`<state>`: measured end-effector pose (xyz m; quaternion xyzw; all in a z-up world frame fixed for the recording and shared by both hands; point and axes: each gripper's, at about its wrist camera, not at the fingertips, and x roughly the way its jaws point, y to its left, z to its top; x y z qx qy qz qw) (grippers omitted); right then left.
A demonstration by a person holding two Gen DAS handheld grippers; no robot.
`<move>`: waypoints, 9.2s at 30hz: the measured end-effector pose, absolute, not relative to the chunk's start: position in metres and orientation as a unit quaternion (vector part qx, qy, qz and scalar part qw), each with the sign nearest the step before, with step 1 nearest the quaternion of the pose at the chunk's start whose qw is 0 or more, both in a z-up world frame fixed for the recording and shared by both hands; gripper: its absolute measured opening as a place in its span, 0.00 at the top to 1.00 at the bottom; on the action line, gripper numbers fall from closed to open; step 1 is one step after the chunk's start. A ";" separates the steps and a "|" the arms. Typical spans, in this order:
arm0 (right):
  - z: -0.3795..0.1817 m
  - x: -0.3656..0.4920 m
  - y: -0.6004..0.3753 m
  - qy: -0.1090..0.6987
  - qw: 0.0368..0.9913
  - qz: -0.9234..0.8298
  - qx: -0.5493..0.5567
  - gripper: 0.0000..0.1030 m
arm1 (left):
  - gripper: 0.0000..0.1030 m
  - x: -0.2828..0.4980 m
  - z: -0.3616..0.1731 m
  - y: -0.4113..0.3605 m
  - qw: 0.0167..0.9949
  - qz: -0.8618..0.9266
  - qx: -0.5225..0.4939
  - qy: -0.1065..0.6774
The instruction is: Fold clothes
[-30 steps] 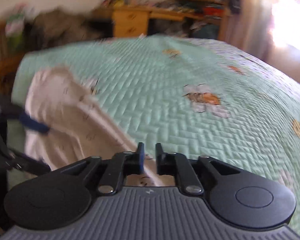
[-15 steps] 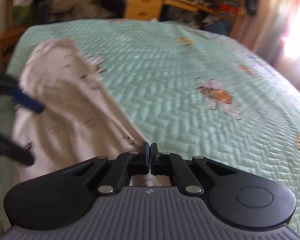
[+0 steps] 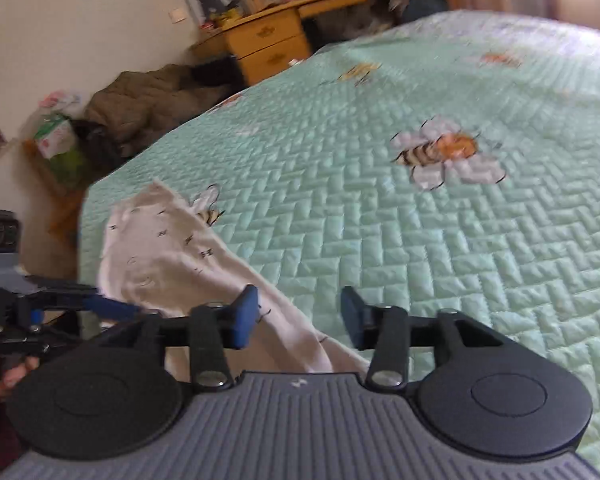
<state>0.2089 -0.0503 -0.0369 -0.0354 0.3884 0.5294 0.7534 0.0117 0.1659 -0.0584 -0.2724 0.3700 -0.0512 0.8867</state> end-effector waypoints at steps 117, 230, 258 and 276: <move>0.007 0.187 -0.006 0.325 0.749 0.548 -0.183 0.56 | 0.01 0.025 -0.086 0.200 0.861 -0.182 -0.366 0.301; -0.061 0.189 -0.088 0.452 0.730 0.431 0.276 0.93 | 0.01 0.005 -0.098 0.200 0.796 -0.167 -0.469 0.344; -0.033 0.210 0.065 0.452 0.685 0.556 0.130 0.80 | 0.01 0.014 -0.106 0.198 0.795 -0.179 -0.476 0.331; 0.003 0.172 -0.113 0.360 0.819 0.419 0.154 0.74 | 0.01 0.023 -0.071 0.158 0.815 -0.241 -0.420 0.317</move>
